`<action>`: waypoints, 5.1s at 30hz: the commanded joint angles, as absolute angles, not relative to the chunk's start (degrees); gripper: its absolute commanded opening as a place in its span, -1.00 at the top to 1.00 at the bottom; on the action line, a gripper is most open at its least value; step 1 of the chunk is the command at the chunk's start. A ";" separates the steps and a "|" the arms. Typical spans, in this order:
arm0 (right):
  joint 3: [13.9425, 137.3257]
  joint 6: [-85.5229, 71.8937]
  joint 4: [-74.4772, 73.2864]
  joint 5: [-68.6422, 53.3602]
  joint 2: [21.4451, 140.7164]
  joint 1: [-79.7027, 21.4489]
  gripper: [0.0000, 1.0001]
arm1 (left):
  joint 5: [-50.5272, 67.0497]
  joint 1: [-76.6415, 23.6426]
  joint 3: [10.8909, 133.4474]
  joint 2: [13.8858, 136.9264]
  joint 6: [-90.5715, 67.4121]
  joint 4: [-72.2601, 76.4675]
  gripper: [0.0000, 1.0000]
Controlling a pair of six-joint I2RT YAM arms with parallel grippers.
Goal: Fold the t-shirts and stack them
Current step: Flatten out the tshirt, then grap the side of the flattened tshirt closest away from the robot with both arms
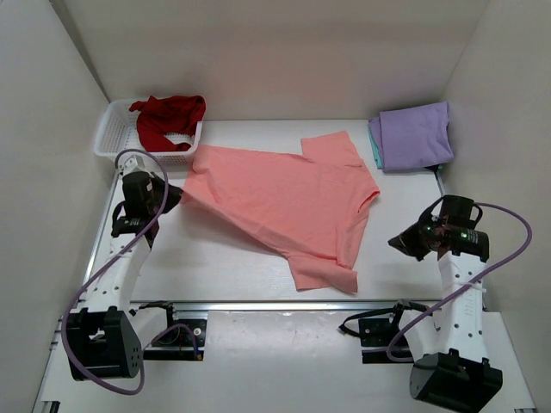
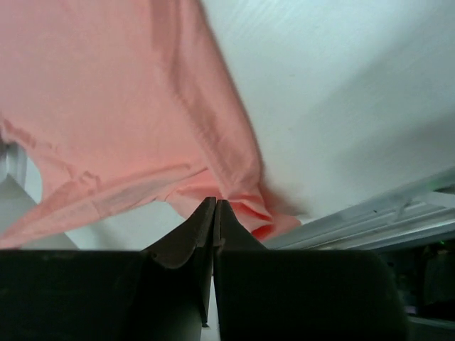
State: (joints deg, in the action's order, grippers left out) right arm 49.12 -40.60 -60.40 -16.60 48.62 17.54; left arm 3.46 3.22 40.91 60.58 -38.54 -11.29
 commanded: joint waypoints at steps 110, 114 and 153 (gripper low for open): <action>52.42 -29.00 -55.63 -2.36 79.12 -5.44 -0.13 | 7.38 -1.76 25.40 48.78 -44.03 -8.70 1.00; 45.80 -36.28 -53.54 -4.92 72.35 -8.52 -0.12 | 7.12 -3.25 25.40 48.26 -43.42 -9.58 1.00; 50.97 -34.54 -58.10 -11.25 66.44 -0.53 1.00 | -5.01 2.37 33.40 50.80 -36.91 -16.52 1.00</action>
